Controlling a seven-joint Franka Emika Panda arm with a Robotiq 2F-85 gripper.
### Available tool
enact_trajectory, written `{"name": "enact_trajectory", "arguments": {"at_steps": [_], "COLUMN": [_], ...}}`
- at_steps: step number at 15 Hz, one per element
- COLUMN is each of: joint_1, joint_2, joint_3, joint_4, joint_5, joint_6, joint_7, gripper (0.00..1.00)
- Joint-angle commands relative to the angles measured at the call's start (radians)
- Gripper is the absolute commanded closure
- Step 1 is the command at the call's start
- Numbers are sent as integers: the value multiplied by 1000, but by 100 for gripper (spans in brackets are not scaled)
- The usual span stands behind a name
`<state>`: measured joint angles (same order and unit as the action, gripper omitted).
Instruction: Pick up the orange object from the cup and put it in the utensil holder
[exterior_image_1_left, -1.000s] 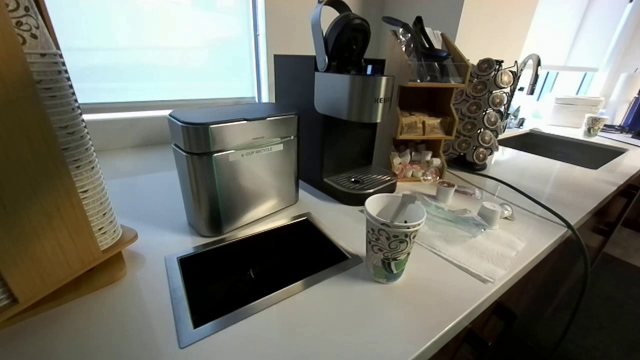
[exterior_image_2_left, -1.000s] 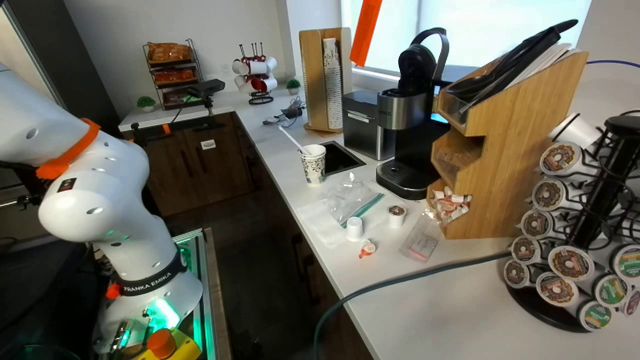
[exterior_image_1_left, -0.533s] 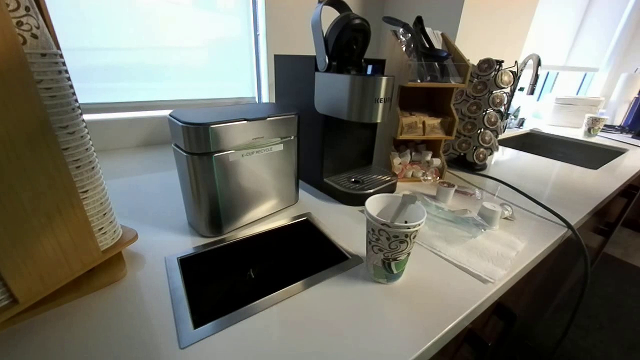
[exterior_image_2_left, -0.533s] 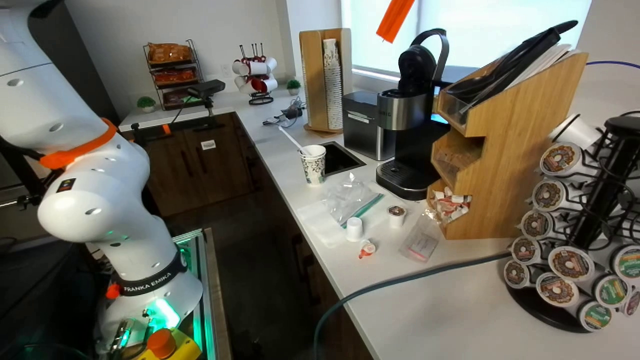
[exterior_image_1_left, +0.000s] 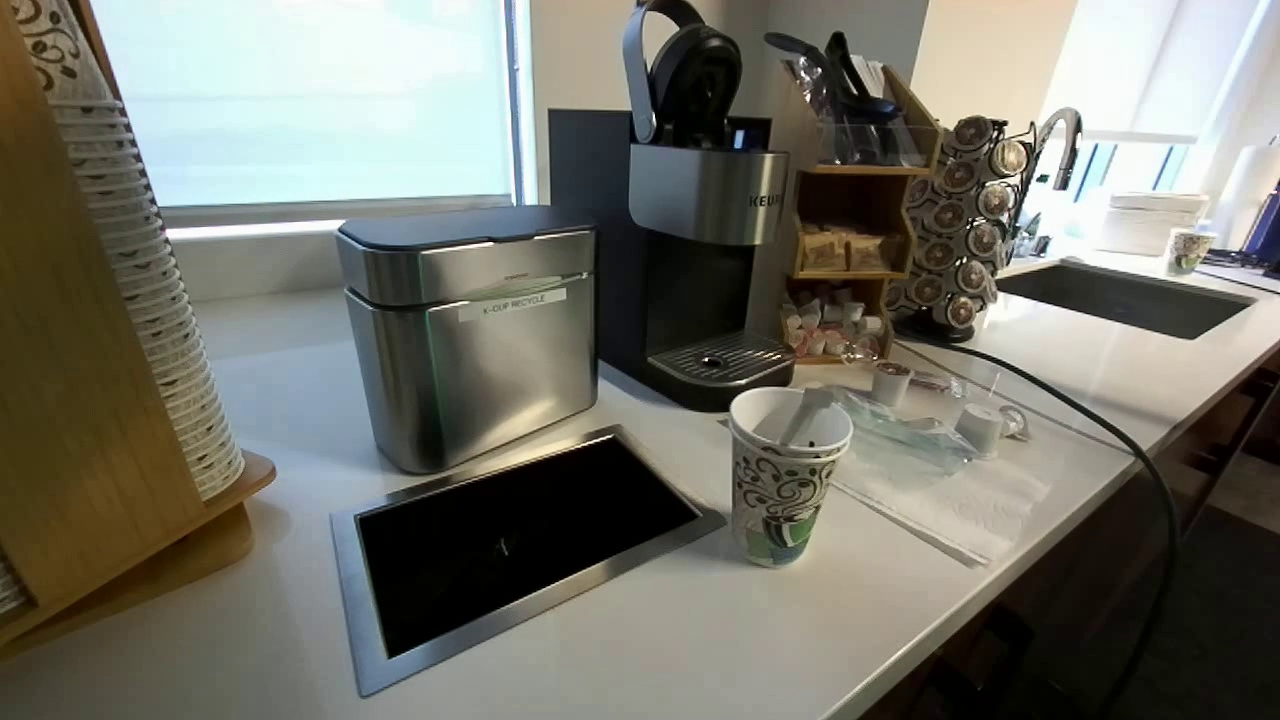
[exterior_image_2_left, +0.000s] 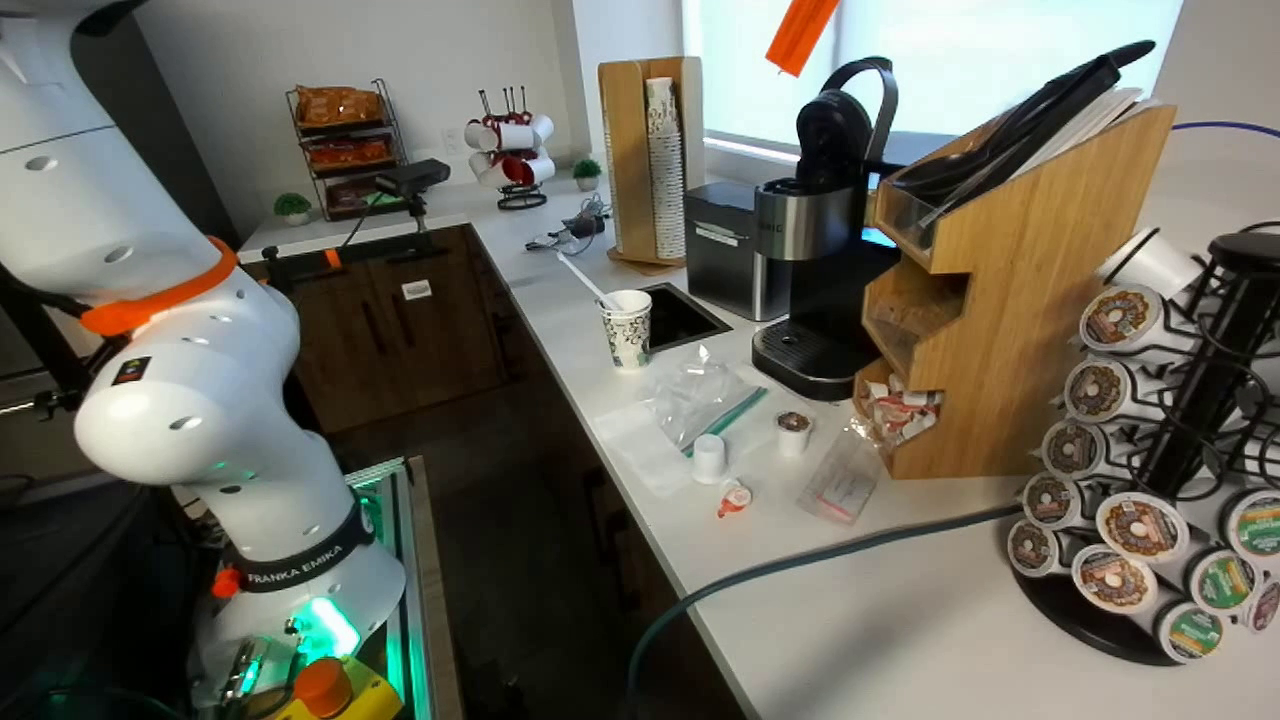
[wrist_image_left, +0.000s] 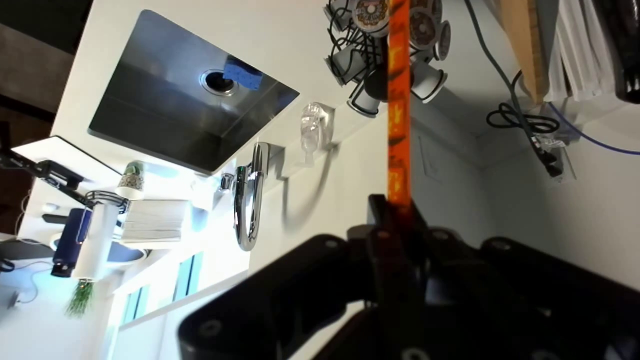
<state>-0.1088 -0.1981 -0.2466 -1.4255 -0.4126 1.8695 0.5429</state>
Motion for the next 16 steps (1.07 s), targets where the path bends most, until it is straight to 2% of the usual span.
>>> {"name": "enact_trajectory", "arguments": {"at_steps": [1, 6, 7, 8, 9, 13, 15, 16], "joint_1": [0, 0, 0, 8, -37, -39, -50, -24], "joint_2": [0, 0, 6, 13, 52, 183, 269, 172], "joint_3": [0, 0, -4, -13, 20, 10, 15, 8], "joint_4": [0, 0, -4, -2, 27, 158, 281, 138], "joint_5": [0, 1, -2, 30, 60, 201, 244, 186], "joint_6": [0, 0, 24, 51, 63, 117, 88, 121], "joint_7": [0, -1, -13, -43, -103, -251, -236, -210], "gripper": [93, 93, 98, 98, 98, 98, 98, 93]}}
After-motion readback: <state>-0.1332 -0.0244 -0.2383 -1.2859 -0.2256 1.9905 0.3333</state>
